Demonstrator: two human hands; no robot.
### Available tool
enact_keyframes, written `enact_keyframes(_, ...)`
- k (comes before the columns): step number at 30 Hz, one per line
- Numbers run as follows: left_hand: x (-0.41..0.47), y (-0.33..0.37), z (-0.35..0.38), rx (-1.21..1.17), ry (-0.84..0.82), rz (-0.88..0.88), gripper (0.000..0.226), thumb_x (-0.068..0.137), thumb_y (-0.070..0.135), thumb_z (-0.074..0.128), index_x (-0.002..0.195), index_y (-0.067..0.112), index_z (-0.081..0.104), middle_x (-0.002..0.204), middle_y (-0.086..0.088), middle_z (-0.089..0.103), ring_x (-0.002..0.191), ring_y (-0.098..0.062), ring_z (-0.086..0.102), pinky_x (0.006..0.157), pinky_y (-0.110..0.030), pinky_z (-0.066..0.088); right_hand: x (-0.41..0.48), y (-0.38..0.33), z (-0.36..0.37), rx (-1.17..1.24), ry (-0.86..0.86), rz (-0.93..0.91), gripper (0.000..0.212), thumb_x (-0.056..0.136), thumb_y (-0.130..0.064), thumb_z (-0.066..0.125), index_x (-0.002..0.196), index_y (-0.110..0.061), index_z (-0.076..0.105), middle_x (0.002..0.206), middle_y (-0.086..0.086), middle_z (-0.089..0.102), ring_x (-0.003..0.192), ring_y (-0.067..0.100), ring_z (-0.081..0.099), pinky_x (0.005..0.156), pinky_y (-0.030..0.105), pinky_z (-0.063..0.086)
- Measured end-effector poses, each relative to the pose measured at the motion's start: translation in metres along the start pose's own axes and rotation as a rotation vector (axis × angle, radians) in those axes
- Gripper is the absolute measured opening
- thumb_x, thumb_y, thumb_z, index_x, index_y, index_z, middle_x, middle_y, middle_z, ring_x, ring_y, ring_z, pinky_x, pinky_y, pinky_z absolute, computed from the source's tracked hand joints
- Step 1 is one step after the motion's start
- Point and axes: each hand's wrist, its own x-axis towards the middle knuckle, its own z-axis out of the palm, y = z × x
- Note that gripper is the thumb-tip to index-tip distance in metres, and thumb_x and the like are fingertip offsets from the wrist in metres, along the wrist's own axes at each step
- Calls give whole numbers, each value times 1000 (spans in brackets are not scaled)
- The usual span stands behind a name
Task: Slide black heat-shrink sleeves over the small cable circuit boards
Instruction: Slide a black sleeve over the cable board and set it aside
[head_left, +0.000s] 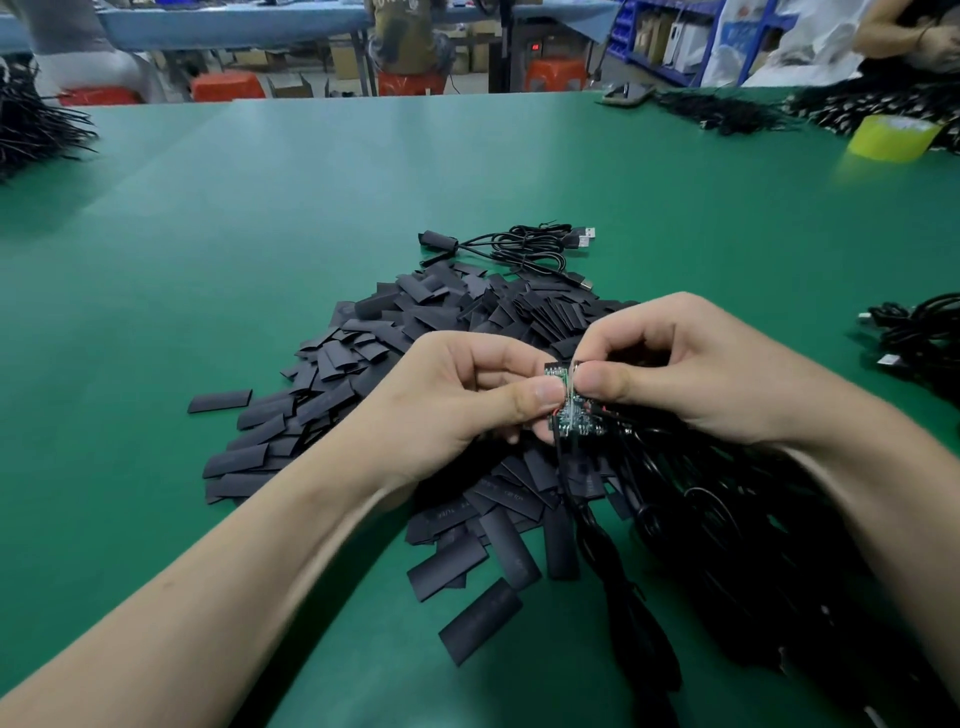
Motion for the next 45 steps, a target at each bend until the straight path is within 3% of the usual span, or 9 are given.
enact_keyframes(6, 0, 2, 4, -109, 38, -24, 6, 75, 22, 75, 76, 17, 79, 70, -4, 74, 57, -6, 67, 53, -14, 50, -9, -1, -22, 2, 28, 47, 25, 91, -34, 69, 76, -15, 72, 67, -7, 61, 60, 3, 51, 56, 12, 40)
enact_keyframes(13, 1, 0, 1, -19, 134, 121, 2, 73, 21, 78, 75, 20, 78, 70, 3, 73, 59, -5, 65, 56, -16, 51, -26, 17, -59, -794, 266, 437, 14, 85, -50, 70, 82, -38, 77, 87, -14, 72, 79, -1, 62, 68, 24, 43)
enact_keyframes(16, 2, -4, 2, 27, 215, 194, 5, 72, 25, 82, 76, 23, 79, 78, 0, 72, 72, -10, 63, 70, -23, 50, -14, 6, -38, -537, 332, 172, 35, 88, -65, 61, 93, -35, 78, 94, -13, 71, 90, 4, 65, 74, 28, 45)
enact_keyframes(20, 5, -8, -3, 67, 331, 211, 12, 73, 29, 82, 80, 20, 77, 86, -28, 68, 79, -27, 56, 80, -43, 44, 2, -1, 10, -187, 26, 76, 32, 95, -49, 58, 89, -23, 76, 78, -3, 70, 70, 1, 56, 64, 19, 43)
enact_keyframes(25, 4, -9, -12, 547, 326, 327, 7, 91, 23, 76, 98, 26, 77, 85, 7, 74, 78, -2, 65, 73, -17, 48, 6, 2, 21, 165, 90, 37, 29, 105, -23, 49, 81, -16, 64, 76, 6, 71, 73, 11, 67, 70, 24, 47)
enact_keyframes(27, 2, -10, -16, 868, 278, 387, 11, 92, 27, 76, 102, 25, 78, 87, 15, 68, 83, -5, 63, 74, -21, 48, 6, 3, 20, 371, 156, 80, 28, 105, -25, 44, 80, -16, 55, 68, 7, 66, 64, 23, 68, 64, 37, 39)
enact_keyframes(30, 0, -10, -21, 1158, 198, 353, 24, 89, 46, 72, 107, 30, 78, 92, 19, 62, 92, -9, 58, 82, -32, 50, 5, 5, 17, 552, 211, 160, 31, 108, -25, 38, 80, -16, 47, 54, 0, 40, 35, 14, 38, 46, 26, 34)
enact_keyframes(39, 1, -12, -22, 1227, 245, 458, 12, 92, 33, 74, 94, 24, 82, 89, 9, 68, 88, -16, 58, 77, -34, 49, 7, 11, 25, 238, 152, 293, 34, 102, -43, 55, 78, -20, 63, 53, -7, 29, 42, 9, 18, 41, 15, 19)
enact_keyframes(45, 3, -13, -14, 827, 374, 404, 10, 95, 23, 72, 87, 29, 74, 78, 20, 69, 72, 3, 62, 66, -9, 39, 6, 14, 25, -34, 224, 213, 48, 78, -61, 68, 92, -15, 69, 52, -10, 36, 45, 8, 25, 42, 19, 21)
